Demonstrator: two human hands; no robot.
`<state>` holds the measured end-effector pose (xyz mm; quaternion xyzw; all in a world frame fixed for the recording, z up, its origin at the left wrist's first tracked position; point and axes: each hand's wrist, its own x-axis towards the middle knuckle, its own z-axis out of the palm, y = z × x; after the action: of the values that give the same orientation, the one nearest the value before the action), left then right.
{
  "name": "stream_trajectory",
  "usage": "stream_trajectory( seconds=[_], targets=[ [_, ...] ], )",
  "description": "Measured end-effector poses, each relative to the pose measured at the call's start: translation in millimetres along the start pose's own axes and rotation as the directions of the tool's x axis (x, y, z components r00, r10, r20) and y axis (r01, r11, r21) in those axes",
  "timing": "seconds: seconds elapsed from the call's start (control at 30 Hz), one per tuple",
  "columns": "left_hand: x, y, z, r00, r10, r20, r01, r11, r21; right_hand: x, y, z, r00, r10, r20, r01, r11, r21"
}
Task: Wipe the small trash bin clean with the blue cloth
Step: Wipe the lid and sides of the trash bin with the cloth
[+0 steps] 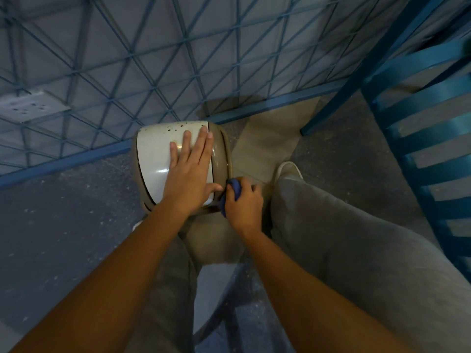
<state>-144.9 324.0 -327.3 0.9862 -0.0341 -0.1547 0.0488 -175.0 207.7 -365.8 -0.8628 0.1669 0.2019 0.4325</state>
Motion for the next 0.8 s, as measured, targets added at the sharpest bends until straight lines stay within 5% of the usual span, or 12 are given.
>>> stream_trajectory(
  seconds=[0.8],
  targets=[
    [0.7,2.2,-0.1,1.0,-0.019,-0.003,0.019,1.0,-0.019,61.9,-16.9,-14.6,0.981,-0.133,0.139,0.155,0.974,-0.164]
  ],
)
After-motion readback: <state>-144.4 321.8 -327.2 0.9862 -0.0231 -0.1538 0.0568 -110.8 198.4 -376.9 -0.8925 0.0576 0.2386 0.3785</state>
